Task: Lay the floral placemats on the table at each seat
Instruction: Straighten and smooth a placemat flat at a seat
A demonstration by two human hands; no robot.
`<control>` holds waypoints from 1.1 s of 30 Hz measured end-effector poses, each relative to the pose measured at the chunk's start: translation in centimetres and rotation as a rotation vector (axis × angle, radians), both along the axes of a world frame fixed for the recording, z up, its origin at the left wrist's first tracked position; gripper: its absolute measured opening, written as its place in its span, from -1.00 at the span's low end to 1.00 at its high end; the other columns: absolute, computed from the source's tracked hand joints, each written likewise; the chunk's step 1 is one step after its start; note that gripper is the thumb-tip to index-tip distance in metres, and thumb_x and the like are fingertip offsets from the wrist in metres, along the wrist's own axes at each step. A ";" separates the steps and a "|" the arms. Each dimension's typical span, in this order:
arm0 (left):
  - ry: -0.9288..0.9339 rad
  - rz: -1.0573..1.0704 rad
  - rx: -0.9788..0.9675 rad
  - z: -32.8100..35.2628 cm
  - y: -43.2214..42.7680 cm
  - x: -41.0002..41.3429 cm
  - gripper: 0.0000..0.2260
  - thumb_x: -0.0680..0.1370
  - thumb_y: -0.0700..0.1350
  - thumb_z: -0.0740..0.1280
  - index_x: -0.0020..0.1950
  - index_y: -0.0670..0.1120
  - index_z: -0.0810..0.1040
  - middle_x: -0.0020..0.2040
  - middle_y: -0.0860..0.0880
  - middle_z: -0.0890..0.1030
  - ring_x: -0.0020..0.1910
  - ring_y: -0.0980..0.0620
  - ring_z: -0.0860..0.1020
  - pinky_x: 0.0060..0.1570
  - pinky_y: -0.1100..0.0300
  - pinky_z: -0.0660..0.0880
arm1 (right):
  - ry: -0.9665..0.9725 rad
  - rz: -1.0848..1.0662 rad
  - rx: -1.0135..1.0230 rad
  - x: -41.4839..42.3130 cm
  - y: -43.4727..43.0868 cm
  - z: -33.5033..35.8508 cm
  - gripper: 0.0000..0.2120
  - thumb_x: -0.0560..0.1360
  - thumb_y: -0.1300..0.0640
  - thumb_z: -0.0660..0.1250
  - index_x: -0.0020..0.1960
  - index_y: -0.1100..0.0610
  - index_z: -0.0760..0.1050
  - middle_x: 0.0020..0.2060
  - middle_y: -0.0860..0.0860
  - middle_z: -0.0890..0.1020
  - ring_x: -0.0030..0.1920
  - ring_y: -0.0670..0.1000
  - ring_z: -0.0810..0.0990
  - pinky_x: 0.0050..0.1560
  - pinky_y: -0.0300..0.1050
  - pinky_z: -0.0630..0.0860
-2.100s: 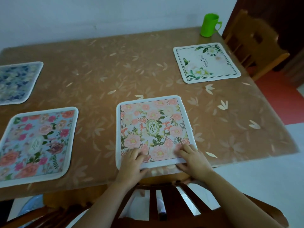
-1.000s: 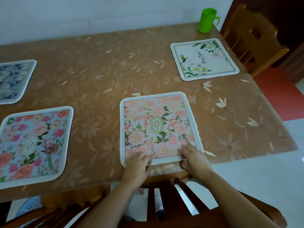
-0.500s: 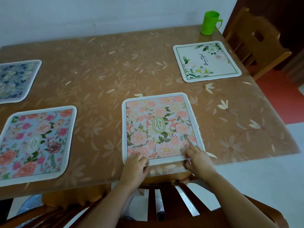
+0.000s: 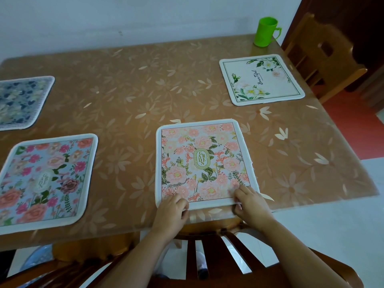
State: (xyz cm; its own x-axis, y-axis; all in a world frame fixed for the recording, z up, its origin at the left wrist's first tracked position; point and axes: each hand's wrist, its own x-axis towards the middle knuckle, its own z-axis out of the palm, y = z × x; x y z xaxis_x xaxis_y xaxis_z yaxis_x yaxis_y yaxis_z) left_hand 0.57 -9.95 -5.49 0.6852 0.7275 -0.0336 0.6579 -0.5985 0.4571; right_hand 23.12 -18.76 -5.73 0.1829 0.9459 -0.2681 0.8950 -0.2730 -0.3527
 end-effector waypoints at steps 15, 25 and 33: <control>-0.016 -0.009 0.001 -0.3 0.2 0.0 -0.88 0.32 -0.35 0.43 -0.27 -0.20 0.52 -0.25 -0.13 0.56 -0.25 -0.11 0.51 -0.27 0.06 0.41 | 0.033 -0.011 0.009 0.0 0.2 0.4 -0.84 0.35 0.22 0.27 -0.07 0.21 0.45 -0.01 0.13 0.53 0.05 0.16 0.45 -0.01 0.00 0.40; -0.028 -0.017 0.031 -1.2 0.4 -0.4 -0.84 0.34 -0.24 0.46 -0.15 -0.17 0.53 -0.12 -0.10 0.54 -0.09 -0.10 0.50 -0.13 -0.04 0.52 | 0.032 -0.030 0.035 0.2 -0.1 -0.2 -0.82 0.38 0.13 0.30 -0.05 0.17 0.46 -0.02 0.09 0.50 0.04 0.13 0.44 0.01 -0.01 0.42; 0.240 -0.091 0.027 -3.6 1.8 -1.1 -0.46 0.52 0.29 -0.07 0.44 0.17 -0.13 0.49 -0.01 -0.20 0.43 0.05 -0.32 0.36 -0.12 -0.30 | -0.127 0.079 -0.027 -1.0 1.7 -2.2 -0.41 0.51 -0.27 -0.15 0.46 -0.07 -0.15 0.50 0.06 -0.11 0.47 0.17 -0.21 0.42 0.21 -0.20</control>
State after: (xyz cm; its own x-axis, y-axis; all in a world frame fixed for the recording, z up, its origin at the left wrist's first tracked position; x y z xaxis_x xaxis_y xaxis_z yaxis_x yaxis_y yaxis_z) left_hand -0.49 -8.19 -9.12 0.7226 0.6662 -0.1845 0.6885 -0.6701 0.2773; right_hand 22.11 -17.09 -7.95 0.1425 0.9513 -0.2733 0.9509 -0.2083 -0.2290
